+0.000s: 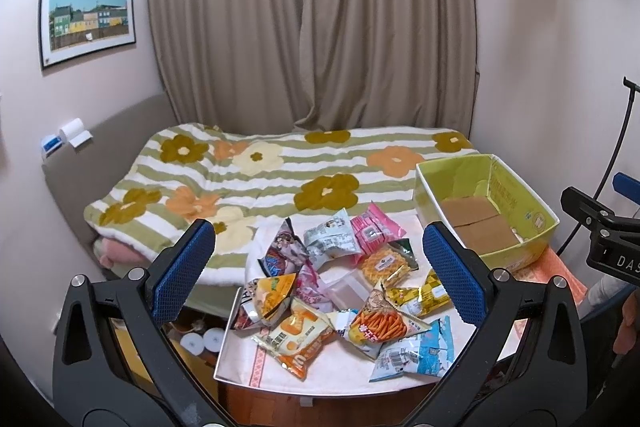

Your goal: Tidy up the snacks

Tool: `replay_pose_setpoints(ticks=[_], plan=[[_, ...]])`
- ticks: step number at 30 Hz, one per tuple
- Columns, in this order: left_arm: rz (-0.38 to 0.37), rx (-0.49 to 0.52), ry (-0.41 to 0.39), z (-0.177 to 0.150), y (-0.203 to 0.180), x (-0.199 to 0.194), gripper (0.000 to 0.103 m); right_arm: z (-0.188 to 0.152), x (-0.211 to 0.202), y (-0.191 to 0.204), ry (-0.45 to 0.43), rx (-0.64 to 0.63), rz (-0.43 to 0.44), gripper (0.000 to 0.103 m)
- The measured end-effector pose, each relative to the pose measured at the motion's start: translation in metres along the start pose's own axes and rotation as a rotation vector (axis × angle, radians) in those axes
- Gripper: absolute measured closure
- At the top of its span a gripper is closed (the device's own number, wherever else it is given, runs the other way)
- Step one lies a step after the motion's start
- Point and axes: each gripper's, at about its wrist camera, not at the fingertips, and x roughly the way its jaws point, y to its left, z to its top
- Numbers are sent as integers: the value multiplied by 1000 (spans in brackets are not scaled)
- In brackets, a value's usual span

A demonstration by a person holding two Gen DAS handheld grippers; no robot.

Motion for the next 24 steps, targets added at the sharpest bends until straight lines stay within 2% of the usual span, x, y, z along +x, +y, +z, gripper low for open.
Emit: replay_pose_setpoints(ticks=[7,24], plan=[[-6,-26,1,0,5,1,0,0,0,0,1,2,0,0],[4,-21,3,1,5,1,0,1,0,3,4,1,2,0]])
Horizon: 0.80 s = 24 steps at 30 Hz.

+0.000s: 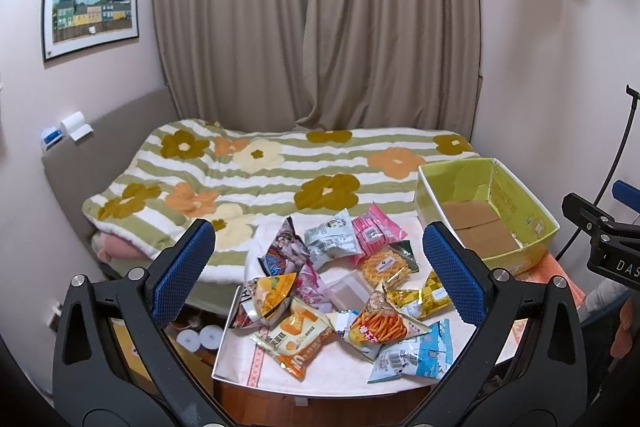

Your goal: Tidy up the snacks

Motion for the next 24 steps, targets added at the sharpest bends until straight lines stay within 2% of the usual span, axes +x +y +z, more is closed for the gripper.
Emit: replay_pose_setpoints(ticks=[24], plan=[[-17,-3,13,1,1,6,0,-2,-1,2,3,0,2,0]])
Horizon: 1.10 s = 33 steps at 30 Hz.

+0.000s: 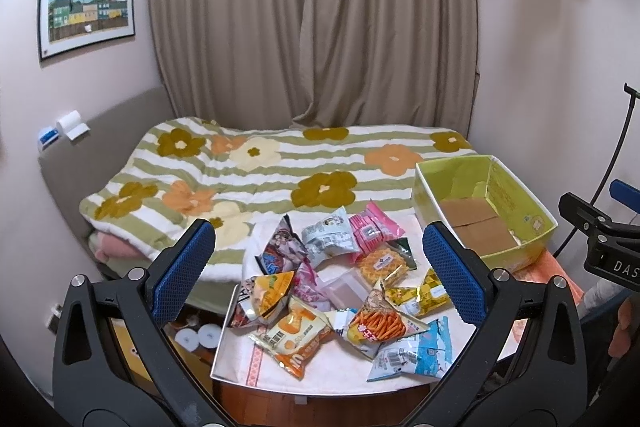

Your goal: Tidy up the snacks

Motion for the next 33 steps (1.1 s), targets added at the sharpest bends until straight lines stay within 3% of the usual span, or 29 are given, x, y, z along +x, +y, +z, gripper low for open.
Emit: replay_pose_setpoints(ticks=[8,17,25,33], plan=[[-12,2,25,-4,5,7,0,-8,3,2,26,6,11,0],[-131,42,229,-37,12,62,0,-42,51,-1,239,46,113,0],[-312,202,373,-91,-4,127,0,-109,102,7,483,87,269,0],[-424,394,459,-128,-31,176,0,-163,148,21,627,117,404,0]])
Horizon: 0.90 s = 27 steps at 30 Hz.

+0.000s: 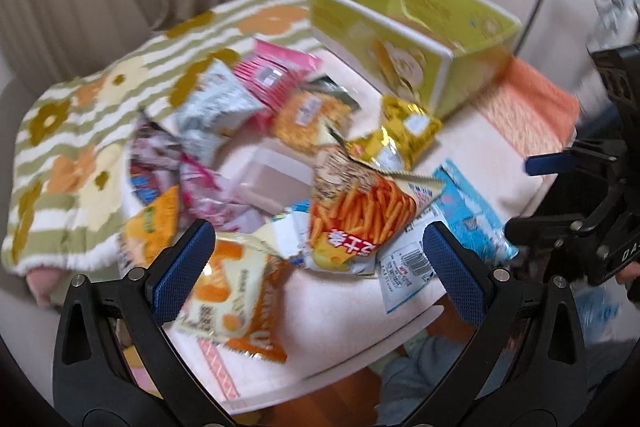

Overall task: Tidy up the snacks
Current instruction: 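Grasp the orange fries bag with the left tool while the right tool grasps the blue snowman bag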

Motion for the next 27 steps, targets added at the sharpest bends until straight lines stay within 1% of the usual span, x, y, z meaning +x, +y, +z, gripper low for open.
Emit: replay_pose_setpoints(ticks=[4,6,9,14,15,16,19,20,21,23,24,26,27], plan=[[-23,82,59,-1,-6,29,0,-3,26,-4,52,-31,65,0],[-24,111,73,-1,-7,39,0,-2,36,-5,66,-55,102,0],[-34,122,91,-1,-6,53,1,1,51,-6,83,-81,124,0],[-59,134,113,1,-9,66,6,6,64,-7,93,-83,145,0],[-68,133,120,2,-10,67,10,6,65,-6,90,-84,150,0],[-78,133,126,3,-10,70,16,7,65,-6,88,-85,155,0],[-92,141,129,4,-11,74,25,12,68,-5,88,-94,154,1],[-96,146,128,6,-12,75,28,13,69,-5,90,-97,158,6],[-99,149,128,6,-13,75,34,14,70,-6,95,-98,166,11],[-104,153,131,8,-14,76,39,17,71,-7,96,-99,162,13],[-106,156,135,8,-15,76,44,17,71,-7,96,-99,158,17],[-104,159,136,9,-16,75,46,16,69,-9,97,-100,140,24],[-104,159,134,9,-17,74,49,16,68,-9,98,-97,139,27]])
